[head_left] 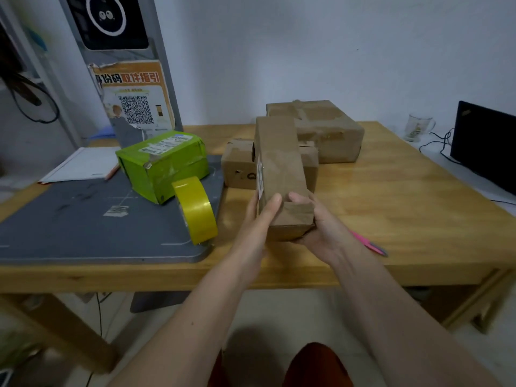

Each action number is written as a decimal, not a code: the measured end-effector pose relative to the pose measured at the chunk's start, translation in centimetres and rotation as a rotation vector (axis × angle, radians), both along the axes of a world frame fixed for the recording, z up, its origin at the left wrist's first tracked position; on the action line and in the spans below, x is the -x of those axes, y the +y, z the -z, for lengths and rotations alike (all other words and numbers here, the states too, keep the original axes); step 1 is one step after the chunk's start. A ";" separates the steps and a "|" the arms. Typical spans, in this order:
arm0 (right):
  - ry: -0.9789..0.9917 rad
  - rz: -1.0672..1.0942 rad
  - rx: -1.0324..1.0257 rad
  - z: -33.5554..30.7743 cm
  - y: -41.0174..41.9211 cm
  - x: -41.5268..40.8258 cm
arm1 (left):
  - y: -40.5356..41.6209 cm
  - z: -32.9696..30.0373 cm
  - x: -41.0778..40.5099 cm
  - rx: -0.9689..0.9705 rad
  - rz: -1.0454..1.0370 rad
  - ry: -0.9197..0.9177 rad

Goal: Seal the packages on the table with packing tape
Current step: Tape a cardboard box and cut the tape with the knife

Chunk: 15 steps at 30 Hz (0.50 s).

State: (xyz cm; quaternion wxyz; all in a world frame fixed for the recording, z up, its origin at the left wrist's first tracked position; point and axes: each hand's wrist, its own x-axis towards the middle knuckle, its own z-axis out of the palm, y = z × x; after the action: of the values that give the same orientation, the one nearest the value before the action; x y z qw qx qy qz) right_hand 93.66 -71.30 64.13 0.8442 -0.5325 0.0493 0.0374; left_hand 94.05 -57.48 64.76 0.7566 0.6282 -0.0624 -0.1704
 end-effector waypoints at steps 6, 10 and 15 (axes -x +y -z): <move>-0.111 -0.021 0.351 0.2 1.0 1.4 | 1.7 0.1 0.5 0.103 0.115 0.211; -0.208 -0.190 0.419 0.3 0.5 2.2 | 2.1 0.0 0.2 0.145 0.135 0.128; -0.219 -0.242 0.360 0.6 -0.3 2.7 | 2.3 0.1 0.8 0.119 0.174 0.084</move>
State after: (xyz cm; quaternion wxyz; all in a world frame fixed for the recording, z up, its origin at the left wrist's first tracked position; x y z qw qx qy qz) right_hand 90.92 -71.60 63.58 0.7254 -0.6772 -0.1010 0.0710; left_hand 93.24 -55.21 64.63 0.7769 0.5667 -0.0949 -0.2575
